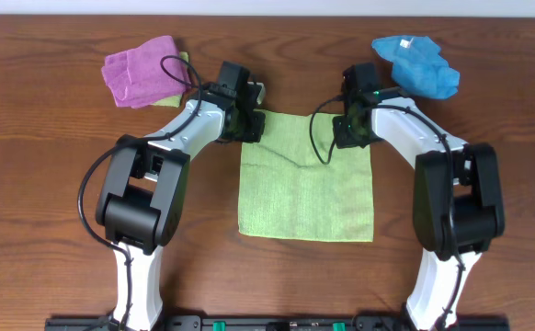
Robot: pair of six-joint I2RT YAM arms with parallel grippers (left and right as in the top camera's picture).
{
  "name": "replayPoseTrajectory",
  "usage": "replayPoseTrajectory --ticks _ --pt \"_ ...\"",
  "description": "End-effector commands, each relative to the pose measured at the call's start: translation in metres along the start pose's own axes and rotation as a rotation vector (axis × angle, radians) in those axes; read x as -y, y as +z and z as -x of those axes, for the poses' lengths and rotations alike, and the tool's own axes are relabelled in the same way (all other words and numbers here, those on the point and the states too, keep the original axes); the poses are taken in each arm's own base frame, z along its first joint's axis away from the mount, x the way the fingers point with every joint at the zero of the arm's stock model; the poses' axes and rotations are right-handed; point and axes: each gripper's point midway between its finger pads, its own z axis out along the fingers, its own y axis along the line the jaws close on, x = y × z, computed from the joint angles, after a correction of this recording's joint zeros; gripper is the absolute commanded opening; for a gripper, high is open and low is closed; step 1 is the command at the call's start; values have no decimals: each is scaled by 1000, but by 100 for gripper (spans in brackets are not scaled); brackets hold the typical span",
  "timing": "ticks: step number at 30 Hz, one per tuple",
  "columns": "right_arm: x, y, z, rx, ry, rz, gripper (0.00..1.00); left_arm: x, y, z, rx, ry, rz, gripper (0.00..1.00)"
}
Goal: Fold the cloth
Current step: 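Pull the far corners apart and forward with both grippers to flatten, then release the cloth and retract both grippers toward the near edge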
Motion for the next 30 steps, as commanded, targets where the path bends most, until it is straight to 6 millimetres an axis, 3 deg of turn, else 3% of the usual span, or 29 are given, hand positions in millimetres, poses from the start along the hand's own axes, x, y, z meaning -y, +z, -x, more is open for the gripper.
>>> replayPoseTrajectory --ticks 1,10,14,22,26,30 --pt "20 12 -12 -49 9 -70 2 -17 5 -12 -27 -23 69 6" --pt "28 11 -10 -39 23 -111 1 -14 6 -10 -18 -26 57 6" --pt "25 5 1 -7 26 -94 2 -12 1 -3 5 -14 54 6" --pt "18 -32 37 98 31 -55 2 3 -33 26 118 33 37 6" --pt "17 -49 43 129 30 -51 2 12 -56 37 172 58 30 6" --pt "18 -69 40 139 29 -50 2 24 -91 42 209 94 28 6"
